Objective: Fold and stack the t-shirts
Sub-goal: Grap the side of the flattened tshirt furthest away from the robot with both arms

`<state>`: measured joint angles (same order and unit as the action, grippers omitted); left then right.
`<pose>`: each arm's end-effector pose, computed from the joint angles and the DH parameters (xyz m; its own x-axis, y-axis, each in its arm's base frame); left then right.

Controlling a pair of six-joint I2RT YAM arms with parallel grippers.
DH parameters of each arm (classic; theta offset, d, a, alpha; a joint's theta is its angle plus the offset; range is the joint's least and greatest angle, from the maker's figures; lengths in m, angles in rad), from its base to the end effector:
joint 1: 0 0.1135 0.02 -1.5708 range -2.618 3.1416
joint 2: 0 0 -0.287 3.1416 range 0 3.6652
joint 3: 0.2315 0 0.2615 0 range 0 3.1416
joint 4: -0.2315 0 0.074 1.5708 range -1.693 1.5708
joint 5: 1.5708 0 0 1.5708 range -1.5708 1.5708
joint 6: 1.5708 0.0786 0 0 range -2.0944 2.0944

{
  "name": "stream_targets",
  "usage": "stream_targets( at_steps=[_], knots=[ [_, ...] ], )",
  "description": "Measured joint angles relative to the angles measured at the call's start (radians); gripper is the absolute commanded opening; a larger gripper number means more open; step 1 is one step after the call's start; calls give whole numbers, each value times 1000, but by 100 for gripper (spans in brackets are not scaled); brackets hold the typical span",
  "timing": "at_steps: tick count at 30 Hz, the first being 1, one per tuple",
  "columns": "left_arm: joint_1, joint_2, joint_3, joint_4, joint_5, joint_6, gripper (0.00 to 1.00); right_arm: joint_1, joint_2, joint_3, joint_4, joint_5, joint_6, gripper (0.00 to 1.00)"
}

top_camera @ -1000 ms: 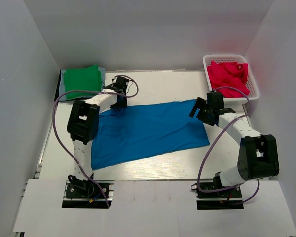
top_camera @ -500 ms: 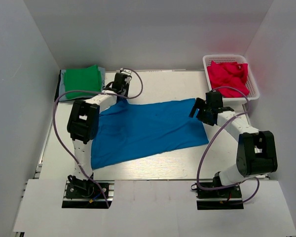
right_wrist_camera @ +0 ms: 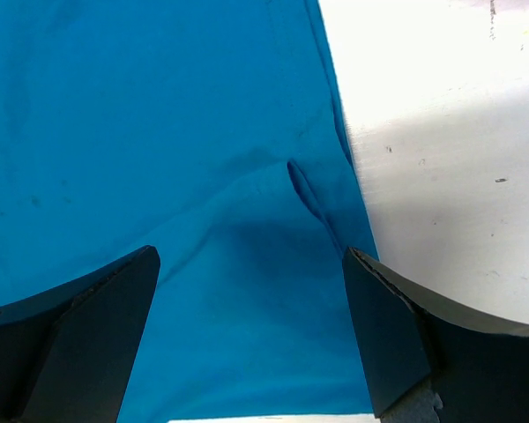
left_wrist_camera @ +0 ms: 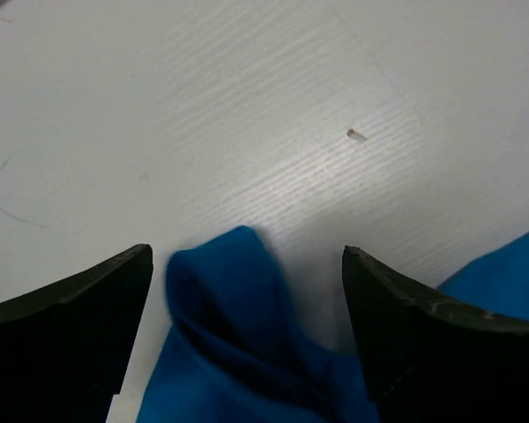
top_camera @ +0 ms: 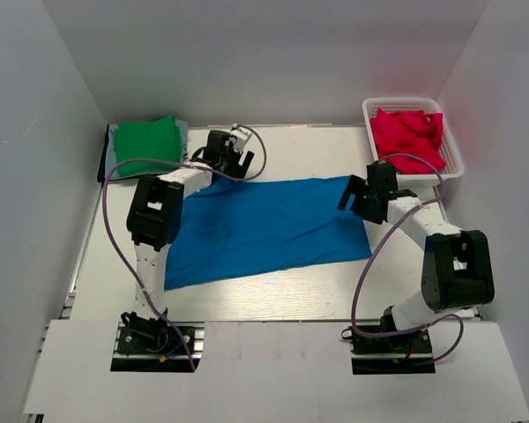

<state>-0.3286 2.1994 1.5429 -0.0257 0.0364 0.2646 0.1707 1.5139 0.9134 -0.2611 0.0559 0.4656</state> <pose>0.5153 -0.1787 0.1416 -0.4847 0.4414 -0.7552 0.4932 0.8509 0.1808 0.3426 0.0546 0.1900 -0.7283 0.3293 -0.6009 0.2163 0.9426 0.2545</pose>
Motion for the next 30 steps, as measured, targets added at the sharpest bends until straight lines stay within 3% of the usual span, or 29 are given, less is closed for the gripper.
stream_targets(
  at_steps=[6,17,26,29,30],
  knots=[
    [0,-32,33,-43,-52,-101,100,0,4,0,1,-20,-5,90],
    [-13,-340,-320,-90,-32,-255,100,0,39,29,2,-34,-6,90],
    [-25,-232,-243,-154,-62,-246,95,0,39,33,1,-36,-12,90],
    [-25,-196,-216,-162,-127,-242,90,0,39,33,1,-37,-17,90],
    [-25,-190,-211,-164,-148,-239,81,0,39,33,1,-37,-19,90]
  ],
)
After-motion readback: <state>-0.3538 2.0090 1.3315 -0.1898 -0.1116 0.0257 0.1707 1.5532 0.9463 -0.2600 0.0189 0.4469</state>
